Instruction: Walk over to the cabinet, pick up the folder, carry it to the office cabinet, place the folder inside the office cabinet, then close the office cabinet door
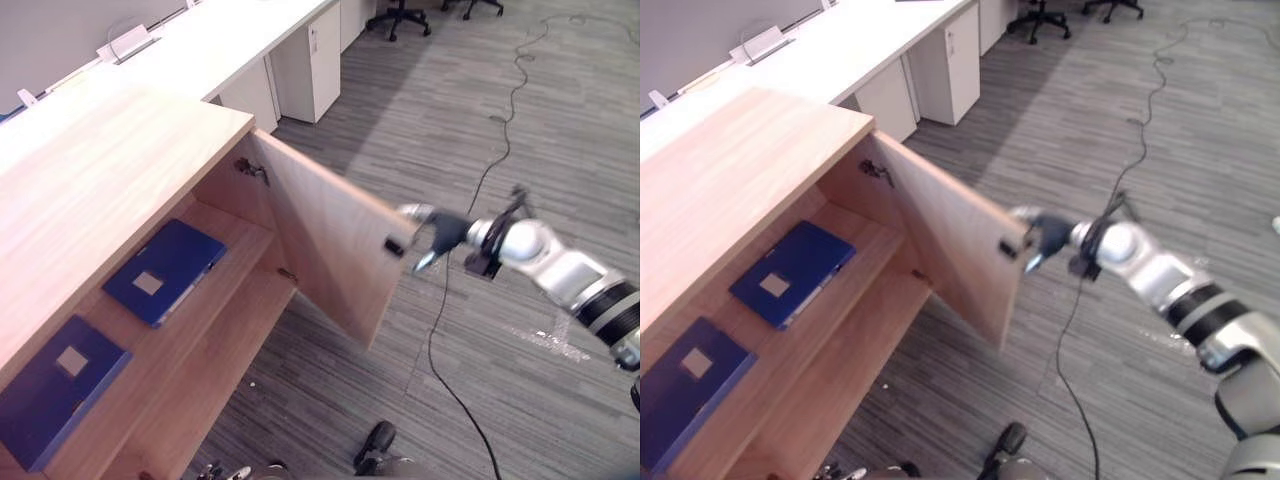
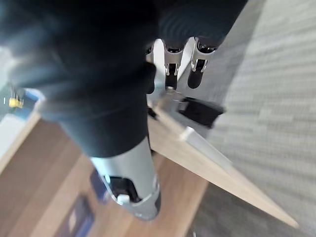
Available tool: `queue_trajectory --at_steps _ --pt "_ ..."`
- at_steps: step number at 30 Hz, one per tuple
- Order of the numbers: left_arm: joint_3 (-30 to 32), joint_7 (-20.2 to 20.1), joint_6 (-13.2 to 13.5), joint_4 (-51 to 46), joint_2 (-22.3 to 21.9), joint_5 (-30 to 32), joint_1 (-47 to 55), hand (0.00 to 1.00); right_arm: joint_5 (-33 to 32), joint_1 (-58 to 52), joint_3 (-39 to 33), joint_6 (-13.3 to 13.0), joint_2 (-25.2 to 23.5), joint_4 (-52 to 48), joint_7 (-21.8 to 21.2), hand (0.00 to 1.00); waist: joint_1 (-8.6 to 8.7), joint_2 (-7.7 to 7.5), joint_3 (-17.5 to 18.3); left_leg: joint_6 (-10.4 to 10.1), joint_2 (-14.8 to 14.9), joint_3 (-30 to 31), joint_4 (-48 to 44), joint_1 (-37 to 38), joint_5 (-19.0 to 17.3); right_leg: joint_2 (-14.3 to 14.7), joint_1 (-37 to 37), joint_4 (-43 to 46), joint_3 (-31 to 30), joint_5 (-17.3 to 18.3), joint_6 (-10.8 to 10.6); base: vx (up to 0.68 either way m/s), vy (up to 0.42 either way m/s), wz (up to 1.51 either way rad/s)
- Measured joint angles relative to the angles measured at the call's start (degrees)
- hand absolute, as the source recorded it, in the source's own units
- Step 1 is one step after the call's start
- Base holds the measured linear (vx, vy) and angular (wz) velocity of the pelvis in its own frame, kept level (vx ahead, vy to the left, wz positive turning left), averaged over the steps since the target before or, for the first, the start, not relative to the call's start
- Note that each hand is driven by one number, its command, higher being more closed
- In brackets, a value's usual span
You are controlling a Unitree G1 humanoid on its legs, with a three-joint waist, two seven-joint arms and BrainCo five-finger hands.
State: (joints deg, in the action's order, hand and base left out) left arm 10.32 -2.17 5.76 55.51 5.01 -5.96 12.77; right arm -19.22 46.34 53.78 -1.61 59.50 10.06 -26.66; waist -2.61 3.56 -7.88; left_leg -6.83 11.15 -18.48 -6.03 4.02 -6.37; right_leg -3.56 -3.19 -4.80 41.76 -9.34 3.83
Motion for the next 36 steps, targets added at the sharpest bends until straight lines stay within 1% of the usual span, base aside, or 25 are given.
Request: queue_trajectory --at_steps 1,3,4,5,6,8,9,11,13,15,18,20,23,24,25,26,27,28,29,30,31,32,33,35,36 --pt "-0.12 -0.15 0.00 -0.02 -0.03 0.39 -0.49 0.00 -1.36 -2.41 0.30 -0.42 -1.14 -2.81 -1.11 0.00 -0.21 -0.66 -0.11 0.00 0.09 0.06 0.02 -0.03 -0.03 0.11 -0.03 0.00 0.00 0.02 0.03 -0.04 -0.034 0.01" --pt "-0.09 -0.21 -0.01 -0.09 0.11 1.06 -0.81 0.00 -4.43 -3.72 0.42 -0.10 -4.67 -6.31 -2.80 0.00 -1.26 -0.92 0.03 -0.19 -0.01 0.18 0.04 -0.13 -0.25 -0.02 -0.09 0.00 0.01 -0.01 0.03 -0.03 -0.002 0.03" --pt "-0.09 -0.21 -0.01 -0.26 0.11 1.16 -0.81 0.00 -5.09 -4.00 0.43 -0.02 -4.91 -7.02 -3.42 0.00 -1.79 -0.97 0.07 -0.22 -0.09 0.23 0.04 -0.14 -0.25 -0.10 -0.06 0.00 0.04 -0.05 0.01 0.00 0.024 0.08" --pt "-0.06 -0.34 -0.03 -0.46 0.32 1.34 -0.57 0.00 -6.29 -4.46 0.76 0.42 -4.64 -8.39 -6.07 0.00 -2.42 -1.34 0.23 -0.36 -0.25 0.39 0.04 -0.21 -0.17 -0.19 -0.02 0.01 0.18 -0.18 -0.04 0.01 0.029 0.06" --pt "-0.06 -0.44 -0.06 -0.45 0.54 1.48 -0.30 0.00 -6.98 -4.51 1.71 0.63 -4.48 -8.73 -7.31 0.00 -2.51 -1.69 0.37 -0.58 -0.29 0.39 0.03 -0.21 -0.04 -0.22 -0.01 0.01 0.17 -0.25 -0.04 0.03 0.037 0.04" --pt "0.05 -0.63 -0.18 -0.42 1.78 1.83 0.11 0.00 -9.95 -7.50 3.23 2.56 -3.82 -10.94 -10.27 0.00 -2.48 -3.58 0.96 -0.60 -0.33 0.31 -0.08 -0.17 -0.04 -0.39 -0.05 0.02 0.08 -0.35 0.00 0.05 0.043 -0.03" --pt "0.05 -0.71 -0.25 -0.39 2.06 2.39 0.09 0.00 -11.50 -7.92 4.11 3.13 -3.72 -11.83 -10.78 0.00 -2.41 -4.08 1.23 -0.59 -0.40 0.16 -0.06 -0.04 -0.04 -0.43 -0.06 0.02 -0.15 -0.43 -0.01 0.05 0.031 -0.06" --pt "0.03 -0.85 -0.29 -0.38 2.01 3.31 -0.12 0.00 -14.48 -8.28 4.19 3.92 -3.68 -14.51 -11.59 0.00 -2.21 -4.62 1.61 -0.56 -0.73 0.02 -0.08 0.14 -0.04 -0.67 -0.08 0.02 -0.64 -0.60 -0.10 0.04 0.033 -0.10" --pt "0.03 -1.25 -0.28 -0.40 2.12 3.96 -0.42 0.00 -17.43 -8.39 4.19 4.06 -3.73 -17.04 -12.05 0.00 -2.22 -4.85 1.87 -0.54 -0.91 -0.08 -0.09 0.23 -0.05 -0.78 -0.11 0.02 -0.93 -0.76 -0.15 0.02 0.030 -0.06" --pt "0.09 -1.46 -0.29 -0.40 2.13 4.24 -0.54 0.00 -19.93 -8.46 4.32 4.42 -4.20 -18.76 -12.47 0.00 -2.62 -5.07 2.02 -0.53 -0.96 -0.08 -0.09 0.24 -0.06 -0.77 -0.10 0.01 -0.96 -0.85 -0.12 0.00 0.000 0.00" --pt "0.12 -1.66 -0.35 -0.38 2.09 4.23 -0.54 0.00 -20.62 -8.77 4.60 5.04 -5.50 -19.34 -12.65 0.00 -3.36 -5.16 2.09 -0.50 -0.81 -0.15 -0.18 0.15 -0.08 -0.71 -0.06 0.00 -1.04 -0.93 -0.01 -0.04 -0.002 0.00" --pt "0.28 -1.66 -0.40 -0.35 2.02 4.21 -0.50 0.00 -20.23 -9.18 4.78 5.04 -7.13 -19.16 -12.58 0.00 -3.53 -5.17 2.10 -0.49 -0.72 -0.12 -0.27 0.15 -0.08 -0.60 0.01 0.00 -1.09 -0.96 0.04 -0.06 -0.013 -0.01" --pt "0.74 -1.66 -0.43 -0.40 1.96 4.13 -0.46 0.00 -19.98 -12.53 4.15 4.81 -13.04 -13.71 -12.00 0.00 -4.23 -5.40 2.33 -0.25 -0.11 -0.29 -1.92 -0.35 -0.67 -0.39 0.15 0.01 -1.34 -0.99 0.08 -0.06 -0.012 -0.03" --pt "1.09 -1.66 -0.42 -0.49 1.81 3.78 -0.57 0.00 -19.70 -14.00 3.60 4.74 -15.11 -10.98 -11.50 0.00 -4.61 -5.38 2.32 0.27 0.46 -0.14 -4.32 -1.55 -1.92 -0.22 0.12 0.02 -1.33 -0.96 0.07 -0.06 -0.028 0.01" --pt "1.52 -1.65 -0.34 -1.11 1.33 3.03 -0.73 0.00 -17.37 -17.12 1.24 4.07 -18.99 -5.37 -10.17 0.00 -5.40 -5.15 2.10 1.23 1.76 0.14 -9.11 -4.08 -4.09 0.21 -0.10 0.01 -1.13 -0.58 -0.37 -0.09 -0.047 0.03" --pt "1.67 -1.63 -0.29 -1.31 1.18 2.66 -0.84 0.00 -15.82 -18.36 -0.05 3.59 -20.61 -2.81 -9.21 0.00 -5.78 -5.06 1.84 1.60 2.15 0.16 -10.45 -4.82 -4.68 0.32 -0.12 0.01 -1.02 -0.45 -0.53 -0.11 -0.054 0.14" --pt "1.83 -1.51 -0.31 -1.72 0.99 1.97 -1.28 0.00 -11.64 -21.32 -3.63 2.44 -23.76 2.49 -6.81 0.00 -6.22 -4.97 1.46 3.14 2.70 -0.35 -12.27 -6.22 -5.58 0.15 -0.17 0.03 -0.10 -0.33 -0.68 -0.09 -0.044 0.23" --pt "1.81 -1.41 -0.31 -1.77 0.99 1.61 -1.37 0.00 -9.30 -23.04 -6.38 1.93 -25.53 5.45 -5.58 0.00 -6.36 -4.98 1.38 3.99 3.24 -1.16 -12.68 -6.65 -5.80 -0.13 -0.18 0.03 0.66 -0.32 -0.71 -0.08 -0.041 0.54" --pt "1.87 -1.15 -0.34 -1.70 0.89 0.84 -1.31 0.00 -5.05 -26.84 -12.50 1.30 -29.44 11.36 -2.54 0.00 -6.14 -5.01 1.43 5.42 4.92 -6.68 -12.95 -6.67 -5.96 -0.92 -0.17 0.03 2.48 -0.25 -0.85 -0.05 -0.044 0.88" --pt "1.91 -0.94 -0.37 -1.48 0.81 0.72 -1.26 0.00 -0.58 -29.92 -18.83 0.22 -33.06 17.16 0.99 0.00 -5.56 -4.94 1.40 5.14 6.13 -11.94 -12.23 -5.96 -5.74 -2.31 -0.03 0.01 5.01 -0.22 -0.94 -0.03 -0.032 1.00" --pt "2.14 -0.76 -0.39 -1.36 0.59 0.65 -1.16 0.00 1.47 -31.04 -22.25 -0.16 -35.13 20.76 2.60 0.00 -5.28 -4.82 1.42 4.73 5.99 -13.29 -11.36 -5.65 -5.48 -3.11 0.11 0.01 6.08 -0.27 -1.08 -0.01 0.010 1.17" --pt "2.73 -0.46 -0.67 -0.94 -0.20 0.66 -0.82 0.00 7.53 -33.22 -30.91 -0.26 -39.25 28.68 7.35 0.00 -4.67 -3.80 1.64 3.03 4.15 -13.20 -7.52 -4.81 -3.23 -4.90 0.90 0.08 8.79 -0.38 -1.33 0.00 0.051 0.89" --pt "2.86 -0.36 -0.95 -0.80 -0.42 0.67 -0.59 0.00 11.00 -34.06 -34.71 -0.19 -40.80 31.34 9.53 0.00 -4.54 -3.35 1.85 2.43 3.02 -12.62 -5.51 -4.33 -2.05 -5.72 1.28 0.15 9.83 -0.52 -1.70 0.01 0.096 1.00" --pt "2.87 0.17 -1.56 0.64 -1.00 0.72 -0.55 0.00 16.94 -36.63 -46.59 -0.01 -44.19 38.80 14.29 0.00 -3.65 -2.42 2.42 2.39 -0.25 -9.70 -0.23 -3.15 0.76 -8.52 2.75 1.38 13.63 -0.33 -3.20 0.05 0.124 1.05" --pt "2.87 0.62 -2.09 1.38 -1.22 0.80 -0.50 0.00 19.00 -38.05 -52.96 0.71 -44.91 43.77 17.31 0.00 -3.14 -1.37 3.08 2.72 -1.99 -7.01 1.40 -2.93 1.73 -11.34 3.68 4.43 16.42 0.67 -4.54 0.18 0.261 1.53"
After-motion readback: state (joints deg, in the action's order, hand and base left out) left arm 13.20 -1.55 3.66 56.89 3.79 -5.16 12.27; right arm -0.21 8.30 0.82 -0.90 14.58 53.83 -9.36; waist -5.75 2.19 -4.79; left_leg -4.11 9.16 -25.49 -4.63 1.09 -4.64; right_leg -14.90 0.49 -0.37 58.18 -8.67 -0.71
